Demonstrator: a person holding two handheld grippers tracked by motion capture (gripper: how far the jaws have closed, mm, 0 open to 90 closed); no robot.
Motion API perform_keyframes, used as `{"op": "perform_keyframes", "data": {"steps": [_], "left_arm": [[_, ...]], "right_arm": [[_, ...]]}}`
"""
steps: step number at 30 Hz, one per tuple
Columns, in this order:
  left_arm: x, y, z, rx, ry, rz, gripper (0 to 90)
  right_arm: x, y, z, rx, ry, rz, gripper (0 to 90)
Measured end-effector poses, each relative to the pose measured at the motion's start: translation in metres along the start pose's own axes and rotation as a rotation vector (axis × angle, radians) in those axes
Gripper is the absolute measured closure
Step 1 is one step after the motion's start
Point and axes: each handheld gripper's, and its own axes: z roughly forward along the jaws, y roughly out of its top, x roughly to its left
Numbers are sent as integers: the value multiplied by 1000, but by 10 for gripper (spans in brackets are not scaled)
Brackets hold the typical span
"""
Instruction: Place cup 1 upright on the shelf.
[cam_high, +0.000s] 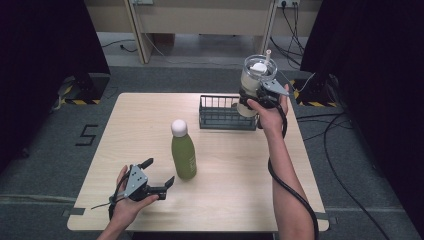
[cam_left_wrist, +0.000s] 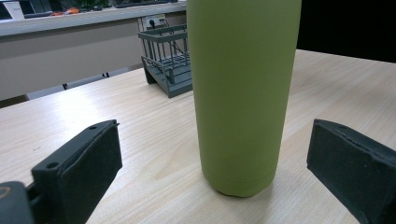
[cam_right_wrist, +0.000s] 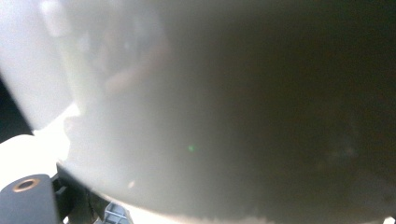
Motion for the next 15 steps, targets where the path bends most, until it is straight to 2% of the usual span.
{"op": "perform_keyframes", "data": {"steps": [15], "left_arm": [[-1, -1, 1, 6, -1, 3, 25]], "right_arm": [[2, 3, 17, 12, -14, -10, 103]]}}
